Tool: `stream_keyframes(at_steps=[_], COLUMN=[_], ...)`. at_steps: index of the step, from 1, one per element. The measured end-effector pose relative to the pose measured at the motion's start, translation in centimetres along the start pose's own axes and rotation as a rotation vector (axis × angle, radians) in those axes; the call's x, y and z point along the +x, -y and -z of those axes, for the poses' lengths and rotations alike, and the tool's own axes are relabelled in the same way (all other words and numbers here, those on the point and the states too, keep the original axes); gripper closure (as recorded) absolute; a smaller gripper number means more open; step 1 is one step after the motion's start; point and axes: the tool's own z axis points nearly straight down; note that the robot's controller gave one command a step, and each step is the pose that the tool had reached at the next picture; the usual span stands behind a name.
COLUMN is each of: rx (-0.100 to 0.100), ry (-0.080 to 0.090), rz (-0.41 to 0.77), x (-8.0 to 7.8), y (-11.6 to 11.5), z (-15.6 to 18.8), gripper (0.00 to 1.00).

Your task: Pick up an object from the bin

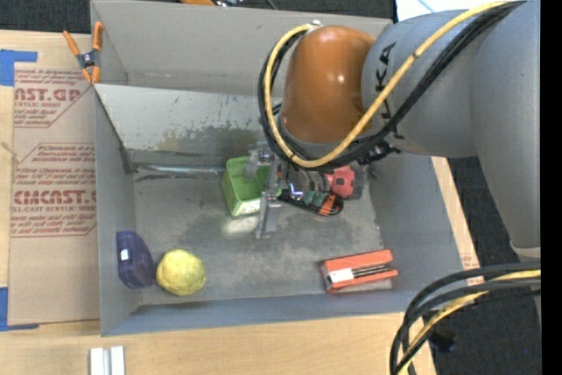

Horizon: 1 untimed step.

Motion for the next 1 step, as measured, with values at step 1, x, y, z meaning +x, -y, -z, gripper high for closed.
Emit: stream_keyframes(at_steps=[1], rx=[0.0], ry=[0.0], rz=[0.0], x=[0.0], y=[0.0], z=[0.0], gripper=[0.0])
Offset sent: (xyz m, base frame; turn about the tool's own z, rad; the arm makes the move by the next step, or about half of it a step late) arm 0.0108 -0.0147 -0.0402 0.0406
